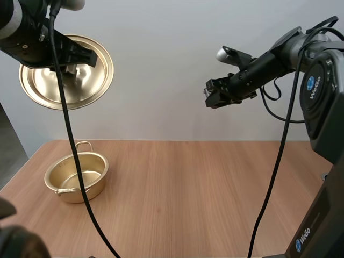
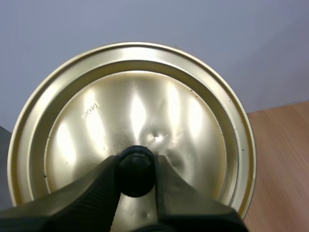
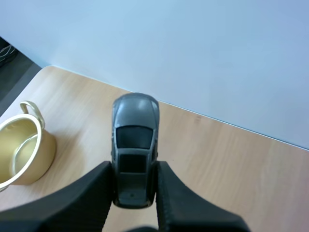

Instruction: Open the pot, put the car inside, and close it

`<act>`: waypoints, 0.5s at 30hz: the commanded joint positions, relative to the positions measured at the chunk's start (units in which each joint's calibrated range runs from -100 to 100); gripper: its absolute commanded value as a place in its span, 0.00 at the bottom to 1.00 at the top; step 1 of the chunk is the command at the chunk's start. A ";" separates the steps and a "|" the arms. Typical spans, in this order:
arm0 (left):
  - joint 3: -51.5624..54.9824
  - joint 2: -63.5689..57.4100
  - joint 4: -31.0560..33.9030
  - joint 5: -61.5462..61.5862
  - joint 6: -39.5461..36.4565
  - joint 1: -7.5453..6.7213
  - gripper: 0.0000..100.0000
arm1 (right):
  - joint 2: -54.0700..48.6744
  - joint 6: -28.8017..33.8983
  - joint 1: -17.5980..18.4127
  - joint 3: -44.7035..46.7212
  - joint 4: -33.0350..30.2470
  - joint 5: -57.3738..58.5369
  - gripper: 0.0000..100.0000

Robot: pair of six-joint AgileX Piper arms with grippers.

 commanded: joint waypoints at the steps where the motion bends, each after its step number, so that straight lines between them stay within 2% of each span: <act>1: 0.03 -4.83 0.09 0.03 0.03 0.01 0.00 | -0.21 0.68 5.24 0.06 -5.63 0.02 0.00; 3: 0.03 -6.25 1.58 0.03 -0.42 0.01 0.00 | -0.21 1.49 8.56 0.06 -6.16 0.02 0.00; 10: 0.03 -6.79 9.85 0.03 -4.20 0.01 0.00 | -0.21 2.21 16.16 1.40 -6.16 0.02 0.00; 15: 0.03 -6.67 10.83 0.03 -4.54 0.01 0.00 | -0.08 2.82 20.59 2.45 -6.71 0.02 0.00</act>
